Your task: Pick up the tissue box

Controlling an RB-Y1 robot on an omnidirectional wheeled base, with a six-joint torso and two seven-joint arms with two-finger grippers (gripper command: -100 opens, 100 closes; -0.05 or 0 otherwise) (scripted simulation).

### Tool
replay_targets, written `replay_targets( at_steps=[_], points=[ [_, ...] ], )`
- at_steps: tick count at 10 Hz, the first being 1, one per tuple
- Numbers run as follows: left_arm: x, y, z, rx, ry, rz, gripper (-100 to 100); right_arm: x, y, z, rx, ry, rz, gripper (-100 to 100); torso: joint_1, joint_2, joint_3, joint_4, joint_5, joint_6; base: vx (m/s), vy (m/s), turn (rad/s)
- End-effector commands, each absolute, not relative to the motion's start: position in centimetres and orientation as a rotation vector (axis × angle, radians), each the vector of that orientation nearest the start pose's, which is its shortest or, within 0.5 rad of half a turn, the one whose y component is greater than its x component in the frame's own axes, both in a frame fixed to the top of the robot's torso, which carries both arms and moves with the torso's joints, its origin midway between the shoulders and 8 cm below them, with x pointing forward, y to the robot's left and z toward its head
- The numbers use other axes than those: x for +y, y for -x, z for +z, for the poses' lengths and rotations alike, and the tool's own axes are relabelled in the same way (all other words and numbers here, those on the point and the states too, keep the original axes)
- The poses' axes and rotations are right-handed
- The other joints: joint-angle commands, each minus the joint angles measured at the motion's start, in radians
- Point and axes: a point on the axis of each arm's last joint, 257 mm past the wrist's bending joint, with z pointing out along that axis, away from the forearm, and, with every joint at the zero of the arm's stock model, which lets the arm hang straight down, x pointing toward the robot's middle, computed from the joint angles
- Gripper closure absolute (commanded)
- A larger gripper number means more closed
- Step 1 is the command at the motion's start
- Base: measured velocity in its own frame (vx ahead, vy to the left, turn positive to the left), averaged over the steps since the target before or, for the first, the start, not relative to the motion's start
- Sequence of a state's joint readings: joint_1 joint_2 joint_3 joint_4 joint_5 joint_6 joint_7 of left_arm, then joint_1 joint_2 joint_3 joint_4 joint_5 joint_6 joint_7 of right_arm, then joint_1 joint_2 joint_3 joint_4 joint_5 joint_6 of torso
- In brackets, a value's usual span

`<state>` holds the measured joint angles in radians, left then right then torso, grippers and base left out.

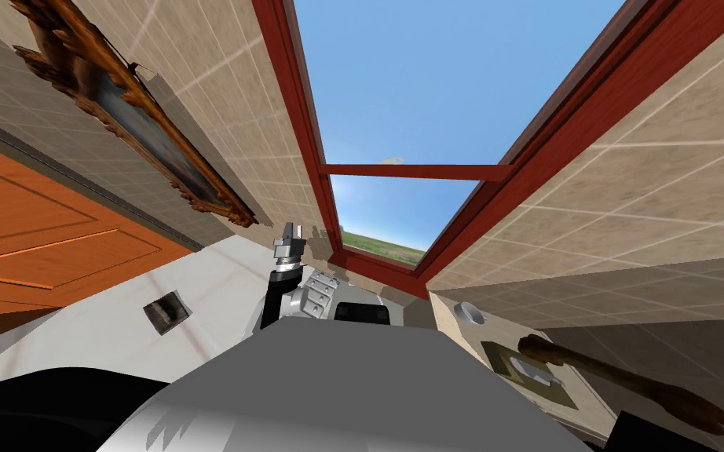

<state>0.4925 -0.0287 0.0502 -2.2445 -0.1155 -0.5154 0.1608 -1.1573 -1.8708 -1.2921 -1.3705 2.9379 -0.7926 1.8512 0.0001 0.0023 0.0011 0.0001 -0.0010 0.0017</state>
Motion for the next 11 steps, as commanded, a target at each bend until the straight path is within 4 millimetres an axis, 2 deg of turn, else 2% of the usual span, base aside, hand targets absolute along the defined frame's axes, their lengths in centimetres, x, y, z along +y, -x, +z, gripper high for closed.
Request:
replay_targets(
  at_steps=[1,2,3,5,6,7,8,10,11],
  points=[
    [28.5,-34.8,1.3,0.625,0.675,-1.328,0,-69.0,31.6,51.4,-1.038,-0.064,1.910,-100,0.000,0.000,0.000,0.000,0.000,0.000,0.011,0.006,0.310],
    [28.5,-34.8,1.3,0.625,0.675,-1.329,0,-68.5,34.5,49.8,-1.073,-0.026,1.867,-100,0.000,0.000,0.000,0.000,0.000,-0.001,0.015,-0.006,0.167],
    [28.5,-34.8,1.3,0.625,0.675,-1.328,0,-68.3,35.8,49.0,-1.100,-0.018,1.825,-100,-0.001,-0.001,0.000,0.000,0.000,0.000,0.009,-0.007,-0.023],
    [28.5,-34.8,1.3,0.625,0.675,-1.328,0,-68.7,36.5,48.0,-1.144,-0.033,1.761,-100,0.000,0.000,0.000,0.000,0.000,0.000,0.001,0.000,-0.015],
    [28.5,-34.8,1.3,0.625,0.675,-1.328,0,-69.8,40.1,44.2,-1.233,-0.016,1.736,-100,0.000,0.000,0.000,0.000,0.000,0.000,0.006,0.004,0.329],
    [28.5,-34.8,1.3,0.625,0.675,-1.329,0,-69.1,42.5,42.3,-1.273,0.014,1.690,-100,-0.001,0.000,0.000,0.000,-0.001,-0.001,0.011,-0.009,0.169],
    [28.5,-34.8,1.3,0.625,0.675,-1.328,0,-69.1,43.4,41.1,-1.298,0.014,1.655,-100,-0.001,0.000,0.000,0.000,-0.001,0.000,0.009,-0.008,-0.056],
    [28.5,-34.8,1.3,0.625,0.675,-1.328,0,-69.3,43.8,40.2,-1.333,-0.003,1.604,-100,0.000,0.000,0.000,0.000,0.000,0.000,0.001,0.001,-0.012],
    [28.5,-34.8,1.3,0.625,0.675,-1.328,0,-70.5,46.3,35.8,-1.423,-0.006,1.584,-100,0.000,0.000,0.000,0.000,0.000,0.000,0.006,0.000,0.284]
  ],
)
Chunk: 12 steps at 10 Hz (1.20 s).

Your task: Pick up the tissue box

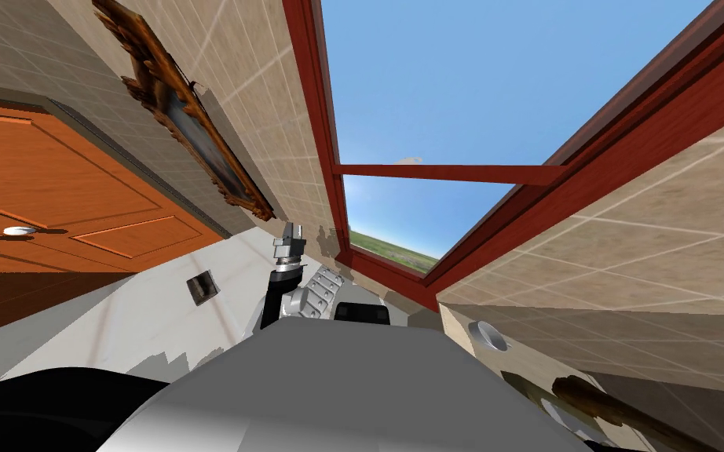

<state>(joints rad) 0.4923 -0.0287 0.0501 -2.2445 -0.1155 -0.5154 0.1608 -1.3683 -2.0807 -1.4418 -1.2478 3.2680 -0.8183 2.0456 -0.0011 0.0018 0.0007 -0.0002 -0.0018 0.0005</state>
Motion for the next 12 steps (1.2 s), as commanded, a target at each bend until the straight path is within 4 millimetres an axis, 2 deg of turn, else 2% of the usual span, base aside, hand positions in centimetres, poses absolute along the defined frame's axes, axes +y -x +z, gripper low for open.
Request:
replay_targets(
  at_steps=[1,2,4,5,6,7,9,10,11,12],
  points=[
    [28.5,-34.8,1.3,0.625,0.675,-1.329,0,-70.2,47.9,33.6,-1.465,0.006,1.545,-100,0.000,0.000,0.000,0.000,0.000,0.000,0.010,-0.011,0.171],
    [28.5,-34.8,1.3,0.625,0.675,-1.328,0,-69.5,49.1,32.3,-1.492,0.013,1.503,-100,-0.001,0.000,0.000,0.000,0.000,0.001,0.006,-0.009,-0.023],
    [28.5,-34.8,1.3,0.625,0.675,-1.328,0,-69.6,49.5,31.2,-1.529,-0.011,1.447,-100,0.001,0.001,0.000,0.000,0.001,0.002,0.001,-0.001,-0.020],
    [28.5,-34.8,1.3,0.625,0.675,-1.328,0,-71.0,50.7,26.3,-1.617,-0.031,1.439,-100,0.001,0.001,0.000,0.000,0.001,0.001,0.001,-0.004,0.189],
    [28.5,-34.8,1.3,0.625,0.675,-1.328,0,-71.4,50.9,24.2,-1.659,-0.050,1.408,-100,0.000,0.000,0.000,0.000,0.000,0.000,0.004,-0.011,0.207],
    [28.5,-34.8,1.3,0.625,0.675,-1.328,0,-69.5,53.0,22.8,-1.681,-0.019,1.364,-100,-0.001,0.000,0.000,0.000,0.000,0.001,0.005,-0.011,0.028],
    [28.5,-34.8,1.3,0.625,0.675,-1.328,0,-69.5,53.2,21.8,-1.712,-0.045,1.316,-100,0.001,0.001,0.000,0.000,0.001,0.002,0.002,-0.001,-0.013],
    [28.5,-34.8,1.3,0.625,0.675,-1.328,0,-70.6,53.7,16.9,-1.794,-0.077,1.313,-100,0.001,0.000,0.000,0.000,0.001,0.001,0.001,-0.004,0.267],
    [28.5,-34.8,1.3,0.625,0.675,-1.329,0,-69.8,54.6,14.2,-1.831,-0.058,1.288,-100,0.000,0.000,0.000,0.000,0.000,0.000,0.003,-0.015,0.145],
    [28.5,-34.8,1.3,0.625,0.675,-1.328,0,-69.3,55.1,13.4,-1.851,-0.071,1.256,-100,-0.001,0.000,0.000,0.000,0.000,0.001,0.002,-0.011,-0.025]
  ],
)
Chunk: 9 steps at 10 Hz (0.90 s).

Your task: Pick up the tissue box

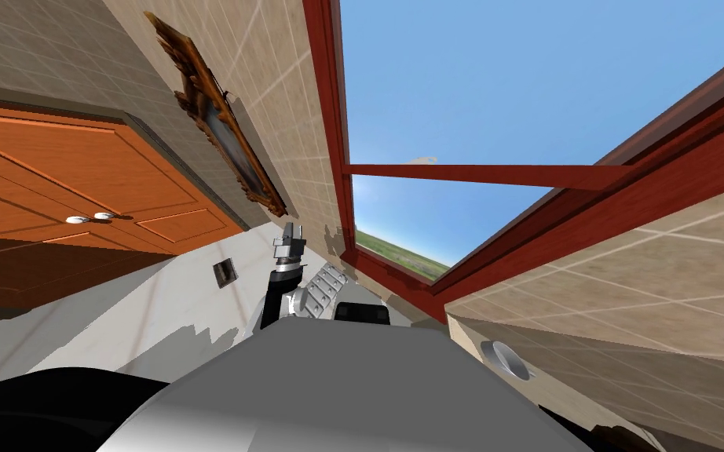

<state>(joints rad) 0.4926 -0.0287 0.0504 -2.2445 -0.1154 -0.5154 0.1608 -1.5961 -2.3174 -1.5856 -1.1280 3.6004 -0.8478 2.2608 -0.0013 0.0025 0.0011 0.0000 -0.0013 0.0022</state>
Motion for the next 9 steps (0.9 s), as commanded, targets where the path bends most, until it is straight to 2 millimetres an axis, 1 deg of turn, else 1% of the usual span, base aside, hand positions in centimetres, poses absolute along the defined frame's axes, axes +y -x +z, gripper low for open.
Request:
replay_targets(
  at_steps=[1,2,3,4,7,8,9],
  points=[
    [28.5,-34.8,1.3,0.625,0.675,-1.328,0,-69.2,55.1,12.9,-1.867,-0.087,1.230,-100,0.000,0.000,0.000,0.000,0.000,0.000,0.001,-0.001,-0.027],
    [28.5,-34.8,1.3,0.625,0.675,-1.328,0,-69.1,55.1,12.4,-1.884,-0.105,1.203,-100,0.001,0.000,0.000,0.000,0.000,0.000,0.000,0.000,0.000],
    [28.5,-34.8,1.3,0.625,0.675,-1.328,0,-69.9,54.9,7.4,-1.960,-0.138,1.209,-100,0.001,0.000,0.000,0.000,0.001,-0.001,-0.004,-0.006,0.192],
    [28.5,-34.8,1.3,0.625,0.675,-1.328,0,-68.9,55.6,4.4,-2.004,-0.139,1.170,-100,0.000,0.000,0.000,0.000,0.000,-0.001,-0.001,-0.015,0.169],
    [28.5,-34.8,1.3,0.625,0.675,-1.328,0,-68.5,55.4,3.2,-2.040,-0.185,1.110,-100,0.001,-0.001,-0.001,-0.001,0.001,0.000,0.002,-0.006,-0.005],
    [28.5,-34.8,1.3,0.625,0.675,-1.328,0,-69.1,54.6,-1.6,-2.111,-0.229,1.117,-100,0.001,-0.001,-0.001,-0.001,0.001,-0.001,-0.006,-0.006,0.222],
    [28.5,-34.8,1.3,0.625,0.675,-1.328,0,-68.2,54.8,-3.8,-2.143,-0.246,1.080,-100,0.000,-0.001,-0.001,0.000,0.000,-0.002,-0.005,-0.016,0.147]
  ],
)
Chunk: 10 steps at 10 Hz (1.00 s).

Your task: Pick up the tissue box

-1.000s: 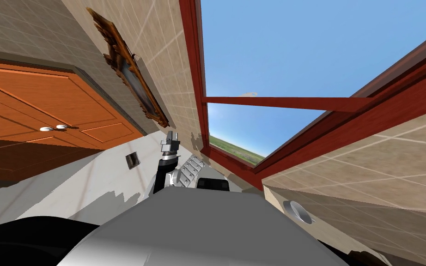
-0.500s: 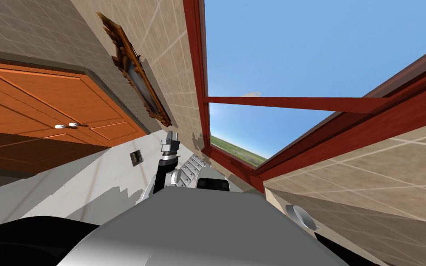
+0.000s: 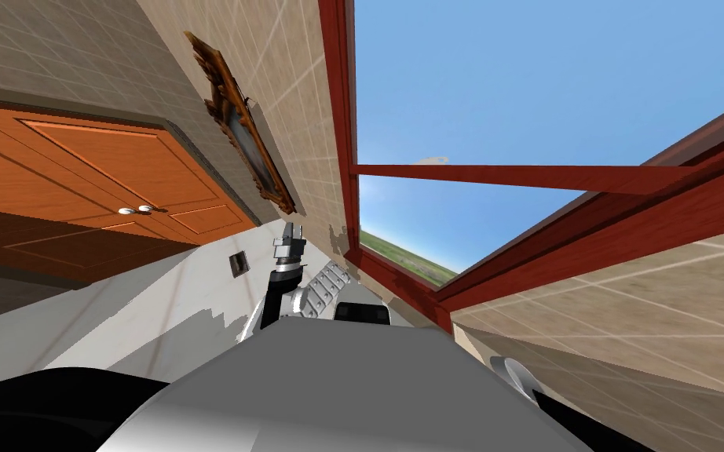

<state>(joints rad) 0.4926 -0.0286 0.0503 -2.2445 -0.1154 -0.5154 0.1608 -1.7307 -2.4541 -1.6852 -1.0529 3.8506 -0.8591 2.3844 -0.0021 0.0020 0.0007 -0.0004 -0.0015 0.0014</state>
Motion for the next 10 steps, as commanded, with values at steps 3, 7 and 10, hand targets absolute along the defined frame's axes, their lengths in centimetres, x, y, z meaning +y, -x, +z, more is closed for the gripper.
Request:
replay_targets(
  at_steps=[3,7,10],
  points=[
    [28.5,-34.8,1.3,0.625,0.675,-1.328,0,-68.3,53.0,-9.3,-2.233,-0.330,1.051,-100,0.001,0.000,0.000,0.000,0.001,0.000,-0.002,-0.009,0.050],
    [28.5,-34.8,1.3,0.625,0.675,-1.328,0,-66.9,50.6,-17.5,-2.360,-0.430,1.004,-100,0.001,0.000,0.000,0.000,0.001,0.000,-0.006,-0.011,0.064],
    [28.5,-34.8,1.3,0.625,0.675,-1.328,0,-66.0,49.7,-19.9,-2.400,-0.502,0.948,-100,0.001,0.000,0.000,0.000,0.001,0.001,-0.007,-0.010,0.031]
  ],
)
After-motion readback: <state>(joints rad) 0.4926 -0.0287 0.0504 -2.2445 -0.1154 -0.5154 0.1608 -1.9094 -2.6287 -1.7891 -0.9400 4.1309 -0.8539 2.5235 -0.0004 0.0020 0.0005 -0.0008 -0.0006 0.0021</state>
